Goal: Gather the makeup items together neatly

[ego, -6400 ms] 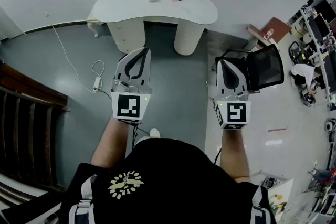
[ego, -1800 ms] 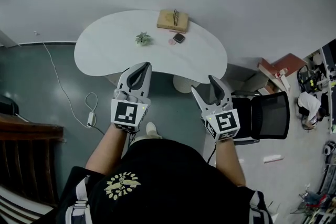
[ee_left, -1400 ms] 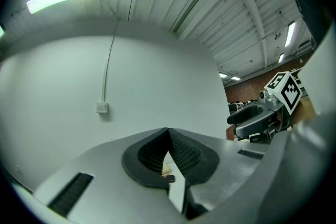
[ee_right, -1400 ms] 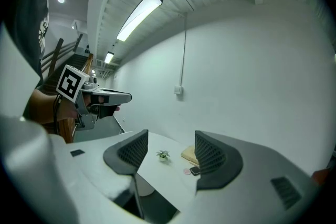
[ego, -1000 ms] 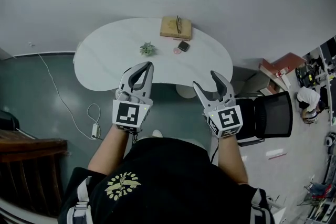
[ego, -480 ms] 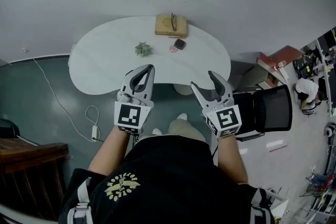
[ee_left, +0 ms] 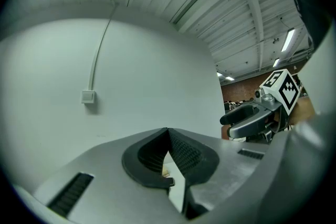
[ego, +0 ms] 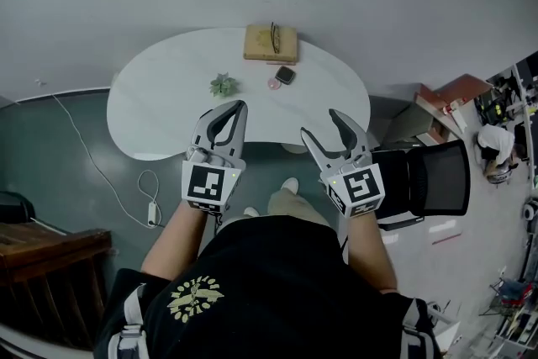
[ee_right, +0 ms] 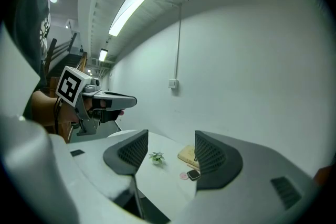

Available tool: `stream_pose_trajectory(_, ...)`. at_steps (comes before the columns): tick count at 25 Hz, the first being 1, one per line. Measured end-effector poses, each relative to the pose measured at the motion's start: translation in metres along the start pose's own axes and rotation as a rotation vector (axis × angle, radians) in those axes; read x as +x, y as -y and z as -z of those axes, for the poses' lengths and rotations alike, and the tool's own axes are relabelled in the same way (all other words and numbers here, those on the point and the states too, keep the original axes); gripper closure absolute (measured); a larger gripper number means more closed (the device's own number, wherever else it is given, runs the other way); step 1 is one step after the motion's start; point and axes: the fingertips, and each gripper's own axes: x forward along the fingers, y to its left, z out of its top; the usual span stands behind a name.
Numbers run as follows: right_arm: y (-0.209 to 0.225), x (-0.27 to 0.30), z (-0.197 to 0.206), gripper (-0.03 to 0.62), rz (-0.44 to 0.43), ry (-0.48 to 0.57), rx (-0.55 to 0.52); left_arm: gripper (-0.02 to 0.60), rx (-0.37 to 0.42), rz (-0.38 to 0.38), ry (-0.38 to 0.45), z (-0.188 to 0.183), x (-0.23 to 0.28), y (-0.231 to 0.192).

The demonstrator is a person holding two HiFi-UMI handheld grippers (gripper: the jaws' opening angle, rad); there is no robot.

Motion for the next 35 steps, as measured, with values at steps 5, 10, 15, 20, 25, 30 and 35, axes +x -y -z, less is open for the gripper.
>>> stream_pose_trajectory(5, 0.023, 0.019, 0.006, 0.322, -0.026, -0.014, 0.002, 0.569, 0.002, 0.0, -0.005, 0.0, 0.034, 0.001)
stream_pose_trajectory(10, 0.047, 0.034, 0.006, 0.322, -0.048, -0.013, 0.004, 0.569, 0.013, -0.004, -0.02, -0.001, 0.064, 0.0)
stream_pose_trajectory(15, 0.073, 0.047, 0.01, 0.322, -0.075, -0.017, 0.005, 0.569, 0.025, -0.027, -0.022, -0.006, 0.097, -0.006)
stream_pose_trajectory(20, 0.096, 0.056, 0.017, 0.322, -0.102, -0.03, 0.012, 0.569, 0.03, -0.038, -0.04, -0.006, 0.123, -0.002)
stream_pose_trajectory(25, 0.115, 0.064, 0.019, 0.322, -0.129, -0.028, 0.001, 0.569, 0.047, -0.066, -0.036, -0.011, 0.143, -0.005)
stream_pose_trajectory(30, 0.138, 0.073, 0.024, 0.322, -0.153, -0.034, -0.005, 0.569, 0.049, -0.117, -0.021, -0.02, 0.163, -0.015)
stream_pose_trajectory(35, 0.151, 0.084, 0.032, 0.322, -0.191, -0.047, -0.011, 0.569, 0.057, -0.159, -0.004, -0.027, 0.177, -0.021)
